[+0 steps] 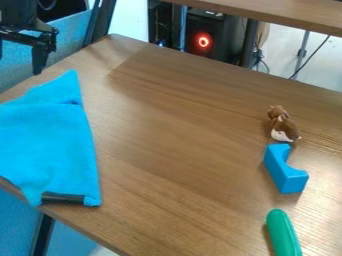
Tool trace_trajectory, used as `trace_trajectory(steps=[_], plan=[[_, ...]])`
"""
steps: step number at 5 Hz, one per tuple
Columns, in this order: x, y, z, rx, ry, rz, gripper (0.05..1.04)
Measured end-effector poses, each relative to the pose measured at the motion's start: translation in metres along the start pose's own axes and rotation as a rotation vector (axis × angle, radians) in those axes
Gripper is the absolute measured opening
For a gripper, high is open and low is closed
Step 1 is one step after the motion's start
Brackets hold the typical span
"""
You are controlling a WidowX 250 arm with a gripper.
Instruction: Move the cloth of the table
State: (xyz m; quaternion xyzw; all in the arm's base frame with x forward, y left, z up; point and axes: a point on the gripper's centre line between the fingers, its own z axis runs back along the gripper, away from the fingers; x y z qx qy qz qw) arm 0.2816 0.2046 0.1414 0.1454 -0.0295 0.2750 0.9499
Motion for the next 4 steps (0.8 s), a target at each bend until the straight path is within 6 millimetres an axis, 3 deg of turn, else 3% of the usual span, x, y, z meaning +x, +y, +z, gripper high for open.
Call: trace_trajectory(steps=[1, 3, 4], plan=[[-0.002, -0.004, -0.013, -0.005, 0.036, -0.018, 1.001], [0.0, -0.009, -0.066, -0.066, 0.016, -0.291, 1.001], [-0.002, -0.012, -0.081, -0.208, 0.006, -0.43, 1.001]])
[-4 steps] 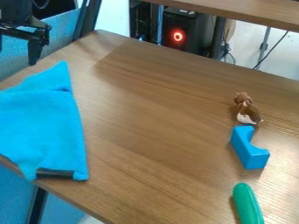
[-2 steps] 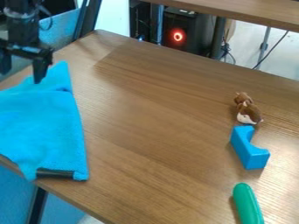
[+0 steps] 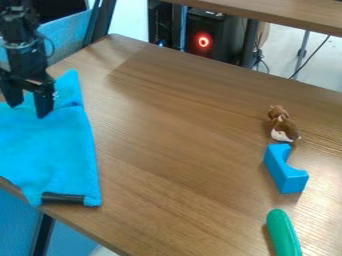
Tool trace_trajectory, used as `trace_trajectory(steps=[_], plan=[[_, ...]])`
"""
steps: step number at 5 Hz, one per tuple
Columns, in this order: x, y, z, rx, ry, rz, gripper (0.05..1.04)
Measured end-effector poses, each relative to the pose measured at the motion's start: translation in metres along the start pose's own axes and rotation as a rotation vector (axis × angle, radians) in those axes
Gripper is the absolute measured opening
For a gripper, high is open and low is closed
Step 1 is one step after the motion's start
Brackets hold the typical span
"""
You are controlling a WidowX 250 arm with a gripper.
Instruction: Move the cloth of the table
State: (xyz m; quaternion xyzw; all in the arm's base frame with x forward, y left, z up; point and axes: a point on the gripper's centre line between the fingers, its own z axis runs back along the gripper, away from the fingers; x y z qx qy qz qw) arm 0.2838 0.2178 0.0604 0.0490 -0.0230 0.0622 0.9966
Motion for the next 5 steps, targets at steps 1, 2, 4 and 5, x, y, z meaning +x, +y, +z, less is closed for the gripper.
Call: trace_trajectory(steps=[1, 2, 4, 5], plan=[[-0.008, -0.001, -0.001, -0.18, -0.053, -0.146, 1.001], [-0.014, -0.012, 0.001, -0.259, -0.099, -0.243, 1.001], [-0.014, -0.021, -0.018, -0.142, -0.076, -0.299, 1.001], [-0.012, -0.031, -0.022, -0.049, -0.089, -0.332, 1.001]])
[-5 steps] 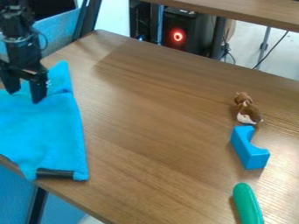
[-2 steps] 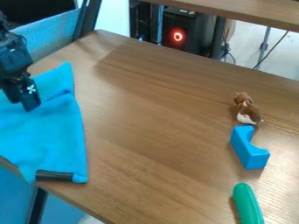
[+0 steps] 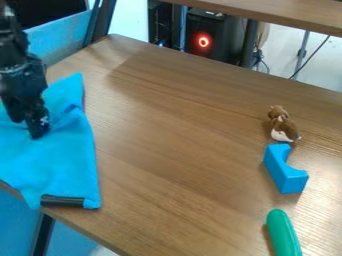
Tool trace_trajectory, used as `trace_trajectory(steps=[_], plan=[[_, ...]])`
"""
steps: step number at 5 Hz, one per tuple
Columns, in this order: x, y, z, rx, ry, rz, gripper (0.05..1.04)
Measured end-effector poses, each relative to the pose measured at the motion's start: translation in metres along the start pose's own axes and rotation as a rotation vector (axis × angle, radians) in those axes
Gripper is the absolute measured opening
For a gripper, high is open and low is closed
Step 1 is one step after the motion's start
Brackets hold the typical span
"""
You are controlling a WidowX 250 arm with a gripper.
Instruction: Move the cloth of the table
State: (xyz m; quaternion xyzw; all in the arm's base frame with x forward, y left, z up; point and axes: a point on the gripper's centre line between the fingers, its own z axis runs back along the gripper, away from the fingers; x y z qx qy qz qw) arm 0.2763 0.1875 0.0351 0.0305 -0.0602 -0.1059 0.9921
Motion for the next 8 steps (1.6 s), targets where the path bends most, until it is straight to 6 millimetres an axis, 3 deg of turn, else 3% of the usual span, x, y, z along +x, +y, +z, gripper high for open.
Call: trace_trajectory(steps=[1, 3, 6, 7, 8], plan=[[0.005, -0.009, 0.001, 0.042, -0.017, -0.024, 1.0], [0.038, -0.071, 0.006, -0.089, -0.011, -0.036, 0.999], [0.095, -0.134, 0.012, -0.143, -0.006, 0.009, 0.999], [0.104, -0.139, 0.009, -0.133, -0.003, 0.026, 1.0], [0.098, -0.125, 0.005, -0.1, -0.01, 0.034, 0.999]])
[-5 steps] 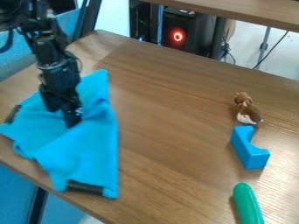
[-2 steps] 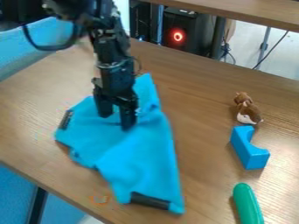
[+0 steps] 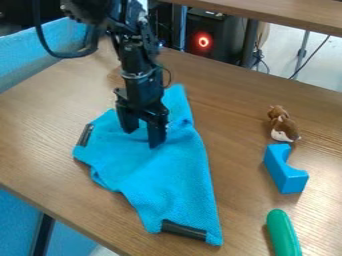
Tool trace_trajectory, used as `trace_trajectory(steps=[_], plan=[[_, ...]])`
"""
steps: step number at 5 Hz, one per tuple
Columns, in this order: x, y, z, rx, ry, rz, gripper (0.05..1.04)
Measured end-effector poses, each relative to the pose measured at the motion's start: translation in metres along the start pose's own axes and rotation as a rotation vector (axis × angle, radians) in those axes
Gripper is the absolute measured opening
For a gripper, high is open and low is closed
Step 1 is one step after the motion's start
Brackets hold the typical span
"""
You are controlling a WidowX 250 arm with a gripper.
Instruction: Move the cloth of the table
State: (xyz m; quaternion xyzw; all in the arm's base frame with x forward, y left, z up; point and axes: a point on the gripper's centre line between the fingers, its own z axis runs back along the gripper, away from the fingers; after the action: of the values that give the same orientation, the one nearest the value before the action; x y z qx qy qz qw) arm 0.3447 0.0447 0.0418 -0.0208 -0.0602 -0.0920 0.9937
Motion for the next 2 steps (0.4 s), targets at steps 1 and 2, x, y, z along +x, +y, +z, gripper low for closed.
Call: trace_trajectory(steps=[1, 2], plan=[[-0.014, 0.022, -0.001, 0.015, 0.008, 0.016, 0.999], [-0.037, 0.059, 0.003, 0.028, 0.014, 0.051, 0.999]])
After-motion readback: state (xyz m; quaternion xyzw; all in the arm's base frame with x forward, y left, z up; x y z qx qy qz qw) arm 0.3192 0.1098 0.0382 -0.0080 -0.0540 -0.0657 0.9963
